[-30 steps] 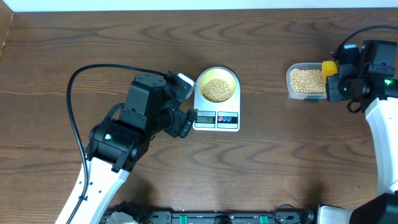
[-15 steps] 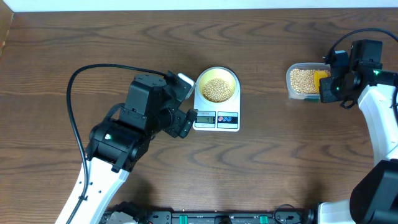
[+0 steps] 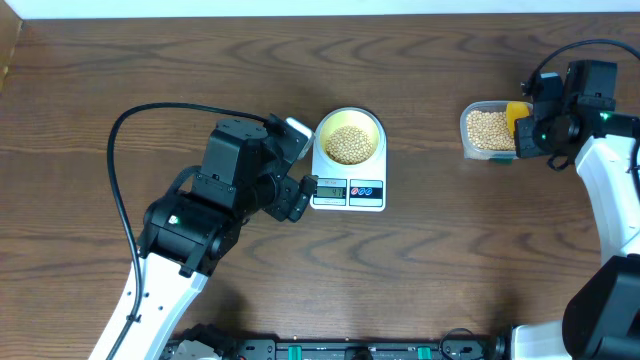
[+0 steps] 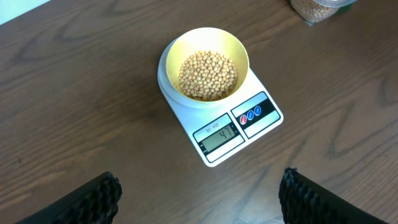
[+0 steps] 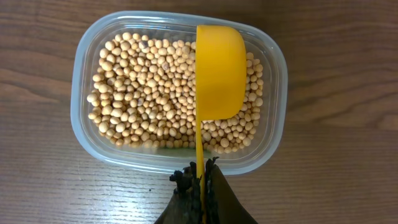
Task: Scoop item into bowl and weigh 50g on scale
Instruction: 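Dip the scoop into the soybeans a third time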
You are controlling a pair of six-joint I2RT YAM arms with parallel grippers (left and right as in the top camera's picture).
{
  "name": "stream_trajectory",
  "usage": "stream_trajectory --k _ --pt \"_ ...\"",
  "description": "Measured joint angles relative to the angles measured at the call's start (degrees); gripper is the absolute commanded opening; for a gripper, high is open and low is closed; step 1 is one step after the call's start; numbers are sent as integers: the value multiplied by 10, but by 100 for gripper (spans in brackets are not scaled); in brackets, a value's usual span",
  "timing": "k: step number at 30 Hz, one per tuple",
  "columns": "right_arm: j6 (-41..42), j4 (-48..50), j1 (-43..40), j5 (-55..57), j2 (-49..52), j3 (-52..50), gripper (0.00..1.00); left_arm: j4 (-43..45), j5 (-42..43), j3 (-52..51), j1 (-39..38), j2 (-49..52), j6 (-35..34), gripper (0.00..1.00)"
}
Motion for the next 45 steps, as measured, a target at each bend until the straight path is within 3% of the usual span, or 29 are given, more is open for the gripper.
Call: stream_trajectory --k 10,30,45 --pt "0 -1 0 -7 30 0 1 0 0 0 0 0 0 83" --pt "3 -59 -1 -148 36 0 1 0 0 0 0 0 0 83" --pt "33 -44 -90 -183 36 0 1 0 0 0 0 0 0 83"
